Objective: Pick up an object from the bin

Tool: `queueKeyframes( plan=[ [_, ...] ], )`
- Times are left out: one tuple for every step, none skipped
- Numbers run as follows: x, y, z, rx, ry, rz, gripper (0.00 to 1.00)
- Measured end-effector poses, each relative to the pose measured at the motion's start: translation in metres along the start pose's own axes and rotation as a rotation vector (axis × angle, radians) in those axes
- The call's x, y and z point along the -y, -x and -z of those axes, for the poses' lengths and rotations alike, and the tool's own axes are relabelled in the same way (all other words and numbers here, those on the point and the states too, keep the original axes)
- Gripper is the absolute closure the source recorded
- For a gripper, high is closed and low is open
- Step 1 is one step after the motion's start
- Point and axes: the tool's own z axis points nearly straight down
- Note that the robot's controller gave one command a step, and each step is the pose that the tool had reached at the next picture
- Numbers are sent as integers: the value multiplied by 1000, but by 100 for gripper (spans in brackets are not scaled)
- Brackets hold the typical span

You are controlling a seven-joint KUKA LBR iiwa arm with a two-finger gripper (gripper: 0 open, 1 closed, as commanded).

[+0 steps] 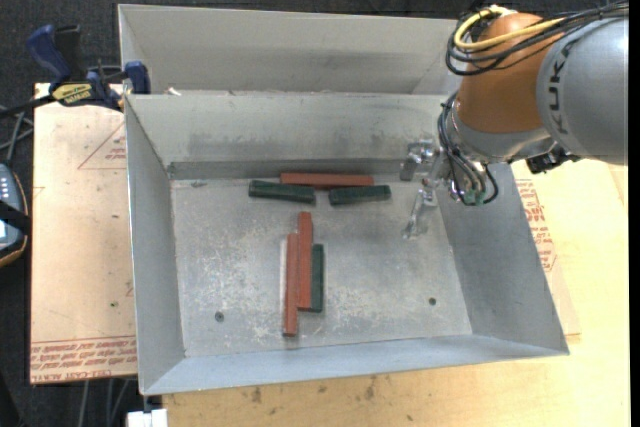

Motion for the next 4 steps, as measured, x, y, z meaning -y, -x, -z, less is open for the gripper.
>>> queueKeyframes(
  plan=[
    [-27,5,-13,1,0,-150,0],
    [-46,18,-44,1,0,141,0],
    [-71,6,-58,4,2,178,100],
    [-71,6,-58,4,2,179,100]
  ],
)
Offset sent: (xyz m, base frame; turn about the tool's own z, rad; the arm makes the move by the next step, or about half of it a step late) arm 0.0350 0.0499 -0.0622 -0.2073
